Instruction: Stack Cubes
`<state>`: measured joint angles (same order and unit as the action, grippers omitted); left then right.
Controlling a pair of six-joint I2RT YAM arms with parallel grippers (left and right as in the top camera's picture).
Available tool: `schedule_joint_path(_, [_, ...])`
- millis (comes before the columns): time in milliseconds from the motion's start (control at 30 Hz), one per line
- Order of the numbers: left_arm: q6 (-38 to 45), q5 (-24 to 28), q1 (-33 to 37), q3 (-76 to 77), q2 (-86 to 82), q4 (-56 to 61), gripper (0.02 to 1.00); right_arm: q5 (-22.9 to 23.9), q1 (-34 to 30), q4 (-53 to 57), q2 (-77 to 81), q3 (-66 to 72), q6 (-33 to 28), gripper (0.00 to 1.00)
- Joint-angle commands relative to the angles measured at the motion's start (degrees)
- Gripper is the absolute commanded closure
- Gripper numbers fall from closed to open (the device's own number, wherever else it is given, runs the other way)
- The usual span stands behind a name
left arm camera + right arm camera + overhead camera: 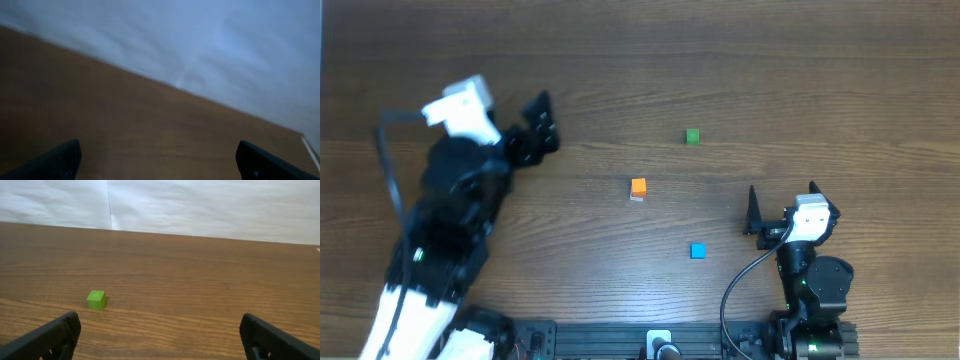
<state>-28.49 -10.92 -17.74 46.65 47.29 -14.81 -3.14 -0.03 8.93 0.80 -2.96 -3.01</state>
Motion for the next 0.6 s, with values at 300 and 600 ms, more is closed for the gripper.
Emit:
schedule_joint_path(300, [22.8,20.1,13.5,-25.6,-27.4,7.8,0.023,-0.9,-0.4,-0.2,-0.5,0.5,0.2,0.007])
schedule_joint_path(600, [24.3,23.1,16.8,-37.3,-40.1,8.3,0.02,-0.9,-0.4,-0.2,-0.5,0.5,0.2,0.007])
